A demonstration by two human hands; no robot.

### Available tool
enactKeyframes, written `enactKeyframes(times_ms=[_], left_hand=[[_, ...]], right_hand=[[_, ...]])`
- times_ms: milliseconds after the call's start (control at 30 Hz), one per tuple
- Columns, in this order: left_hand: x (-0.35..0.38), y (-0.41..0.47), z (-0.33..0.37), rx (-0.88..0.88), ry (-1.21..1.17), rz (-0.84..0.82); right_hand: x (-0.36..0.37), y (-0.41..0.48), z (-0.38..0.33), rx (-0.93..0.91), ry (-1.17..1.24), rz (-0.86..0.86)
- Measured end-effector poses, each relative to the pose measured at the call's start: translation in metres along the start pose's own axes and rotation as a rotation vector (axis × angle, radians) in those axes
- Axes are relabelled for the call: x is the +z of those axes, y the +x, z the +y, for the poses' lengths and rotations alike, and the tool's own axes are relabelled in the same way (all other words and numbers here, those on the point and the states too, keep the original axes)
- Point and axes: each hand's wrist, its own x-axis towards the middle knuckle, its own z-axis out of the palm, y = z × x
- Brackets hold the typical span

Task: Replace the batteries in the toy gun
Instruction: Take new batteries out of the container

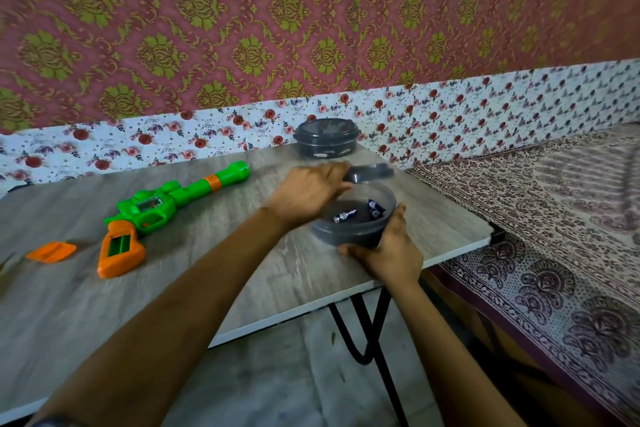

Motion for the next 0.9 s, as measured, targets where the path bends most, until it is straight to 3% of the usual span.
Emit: enactKeyframes(times_ms=[133,300,500,633,900], left_hand=[[-0.009,0.018,-0.021,-0.475,-0.190,-0.040],[-0.003,0.024,-0.055,-1.053,-0.635,0.140],[0.041,0.005,-0.072,-1.577,-1.096,0.482],[0.068,-0.014,-0.074,-1.689,-1.240,0.540],[0.119,-0.032,-0.088,-1.687,-1.228,0.342]], right_hand=[[-0.003,-0.002,-0.002,0.000,0.049,-0.034],[-0.016,0.007,0.000,-0.037,0.274,-0.065],[-0.014,0.019,0.008,-0.034,0.212,-0.078],[-0.007,0.017,0.009,-0.029,0.128,-0.008],[-0.006,0.019,0.009,-0.037,0.082,0.013]])
